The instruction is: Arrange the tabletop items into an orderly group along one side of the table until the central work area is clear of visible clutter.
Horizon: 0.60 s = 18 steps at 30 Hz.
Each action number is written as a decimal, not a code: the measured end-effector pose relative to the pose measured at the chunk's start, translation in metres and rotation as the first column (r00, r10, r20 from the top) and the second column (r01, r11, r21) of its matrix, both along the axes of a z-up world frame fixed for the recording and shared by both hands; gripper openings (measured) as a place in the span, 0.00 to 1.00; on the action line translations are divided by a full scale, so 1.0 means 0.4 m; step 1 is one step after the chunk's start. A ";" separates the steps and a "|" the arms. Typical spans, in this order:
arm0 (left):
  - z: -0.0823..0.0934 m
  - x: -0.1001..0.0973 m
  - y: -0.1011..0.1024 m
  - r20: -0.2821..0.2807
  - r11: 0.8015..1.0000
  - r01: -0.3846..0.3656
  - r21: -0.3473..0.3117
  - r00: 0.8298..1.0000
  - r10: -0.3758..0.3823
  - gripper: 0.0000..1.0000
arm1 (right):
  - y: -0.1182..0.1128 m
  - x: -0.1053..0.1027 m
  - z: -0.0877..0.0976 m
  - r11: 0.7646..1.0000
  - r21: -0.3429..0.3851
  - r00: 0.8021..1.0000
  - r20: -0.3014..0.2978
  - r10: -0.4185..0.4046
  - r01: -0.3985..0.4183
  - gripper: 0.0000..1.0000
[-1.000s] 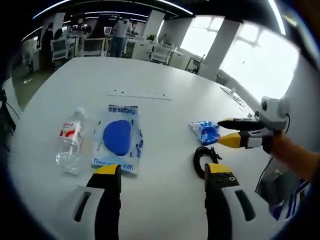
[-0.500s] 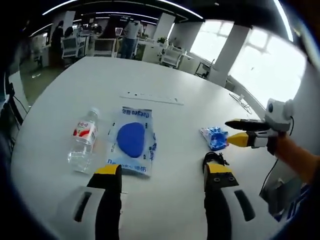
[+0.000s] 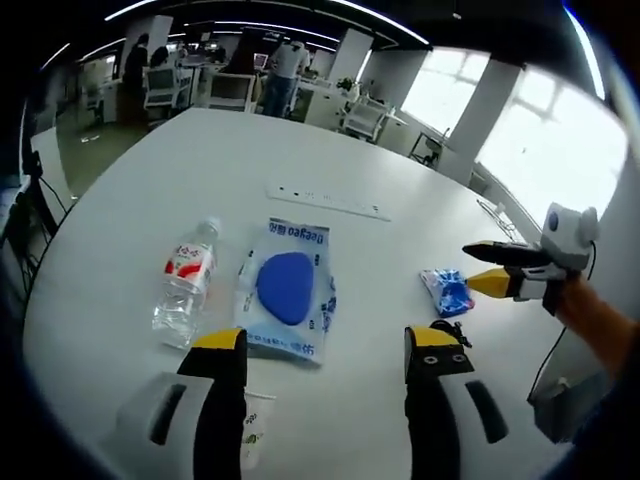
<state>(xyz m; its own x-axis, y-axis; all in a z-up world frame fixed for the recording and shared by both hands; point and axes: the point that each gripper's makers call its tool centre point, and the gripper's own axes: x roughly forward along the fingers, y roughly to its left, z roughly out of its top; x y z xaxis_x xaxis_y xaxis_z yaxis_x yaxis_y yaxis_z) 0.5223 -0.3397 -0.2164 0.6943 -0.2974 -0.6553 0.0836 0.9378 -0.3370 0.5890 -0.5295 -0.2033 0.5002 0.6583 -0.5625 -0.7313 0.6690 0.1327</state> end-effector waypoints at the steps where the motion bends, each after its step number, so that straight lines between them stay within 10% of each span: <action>1: -0.003 0.003 0.004 -0.004 1.000 -0.005 0.001 1.000 0.005 0.63 | 0.004 0.005 0.000 1.000 0.000 1.000 0.000 0.005 -0.005 0.54; 18: -0.027 0.027 0.019 -0.029 0.998 -0.056 -0.020 0.998 0.055 0.59 | 0.056 0.056 -0.015 0.998 -0.005 0.998 -0.002 0.059 -0.059 0.53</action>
<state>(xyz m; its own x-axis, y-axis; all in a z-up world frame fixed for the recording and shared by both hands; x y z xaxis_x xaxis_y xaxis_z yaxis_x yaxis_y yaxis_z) 0.5329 -0.3323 -0.2272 0.6914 -0.2726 -0.6691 0.0214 0.9334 -0.3581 0.6116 -0.5070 -0.2094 0.4595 0.6840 -0.5666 -0.7693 0.6253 0.1310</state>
